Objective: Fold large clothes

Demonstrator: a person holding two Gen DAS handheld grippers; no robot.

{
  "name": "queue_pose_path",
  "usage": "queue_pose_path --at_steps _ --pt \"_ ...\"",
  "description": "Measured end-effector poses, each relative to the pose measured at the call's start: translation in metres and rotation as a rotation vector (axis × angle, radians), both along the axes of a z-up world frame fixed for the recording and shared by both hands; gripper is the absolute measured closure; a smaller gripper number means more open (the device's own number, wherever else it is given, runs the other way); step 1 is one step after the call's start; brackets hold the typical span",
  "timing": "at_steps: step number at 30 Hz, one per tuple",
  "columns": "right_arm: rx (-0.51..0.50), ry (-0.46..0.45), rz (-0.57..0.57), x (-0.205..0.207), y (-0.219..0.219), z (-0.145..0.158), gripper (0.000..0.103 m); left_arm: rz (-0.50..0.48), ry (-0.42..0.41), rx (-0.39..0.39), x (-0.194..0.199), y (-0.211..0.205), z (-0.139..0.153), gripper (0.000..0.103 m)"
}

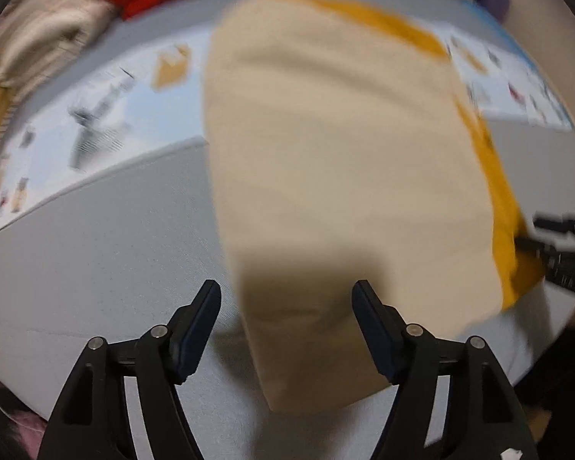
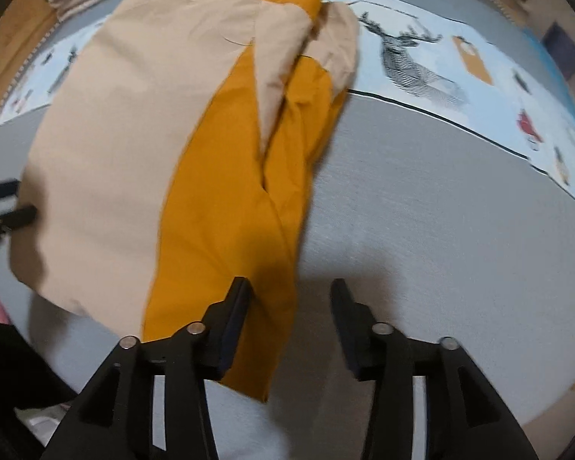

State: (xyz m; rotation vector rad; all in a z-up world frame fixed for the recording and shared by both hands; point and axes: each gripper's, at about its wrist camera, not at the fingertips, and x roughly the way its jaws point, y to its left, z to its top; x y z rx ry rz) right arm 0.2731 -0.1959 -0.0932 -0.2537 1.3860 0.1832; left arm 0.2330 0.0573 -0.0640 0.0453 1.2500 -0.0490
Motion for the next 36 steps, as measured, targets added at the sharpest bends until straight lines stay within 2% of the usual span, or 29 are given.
queue_pose_path --at_steps 2,5,7,10,11,12,14,16,18,22,25,28,32,36 --pt "-0.014 -0.039 -0.03 -0.004 -0.004 0.009 0.051 0.069 -0.103 -0.018 -0.014 0.006 0.021 0.018" --pt "-0.028 -0.23 -0.071 -0.018 -0.009 0.049 0.051 0.128 -0.218 -0.036 -0.035 0.011 0.049 0.012" --pt "-0.018 -0.358 -0.096 -0.034 -0.012 0.077 0.045 0.149 -0.295 -0.051 -0.055 0.011 0.067 0.009" --pt "0.04 -0.603 -0.101 -0.076 -0.015 0.13 0.025 0.134 -0.427 -0.066 -0.086 0.001 0.099 0.009" --pt "0.054 -0.677 -0.091 -0.092 -0.015 0.144 0.015 0.129 -0.474 -0.067 -0.098 -0.003 0.112 0.008" --pt "0.063 -0.722 -0.084 -0.103 -0.015 0.153 0.008 0.129 -0.506 -0.069 -0.105 -0.006 0.12 0.007" --pt "0.108 -0.823 -0.061 -0.141 -0.018 0.173 0.002 0.132 -0.592 -0.075 -0.13 -0.009 0.141 0.001" --pt "0.147 -0.842 -0.048 -0.161 -0.019 0.179 0.0 0.138 -0.659 -0.066 -0.155 -0.014 0.157 0.001" --pt "0.175 -0.845 -0.053 -0.187 -0.02 0.18 0.0 0.128 -0.678 -0.067 -0.176 -0.02 0.162 0.001" --pt "0.224 -0.744 -0.143 -0.208 -0.029 0.167 0.0 0.084 -0.564 -0.097 -0.194 -0.035 0.138 0.001" --pt "0.212 -0.732 -0.175 -0.216 -0.031 0.159 0.0 0.105 -0.542 -0.078 -0.203 -0.042 0.114 0.001" --pt "0.188 -0.733 -0.155 -0.216 -0.025 0.151 0.0 0.135 -0.469 -0.101 -0.195 -0.04 0.096 0.001" --pt "0.175 -0.72 -0.12 -0.212 -0.015 0.143 0.0 0.149 -0.495 -0.053 -0.187 -0.039 0.094 0.001" --pt "0.173 -0.705 -0.1 -0.208 -0.005 0.137 0.0 0.167 -0.452 -0.084 -0.187 -0.037 0.082 0.001"
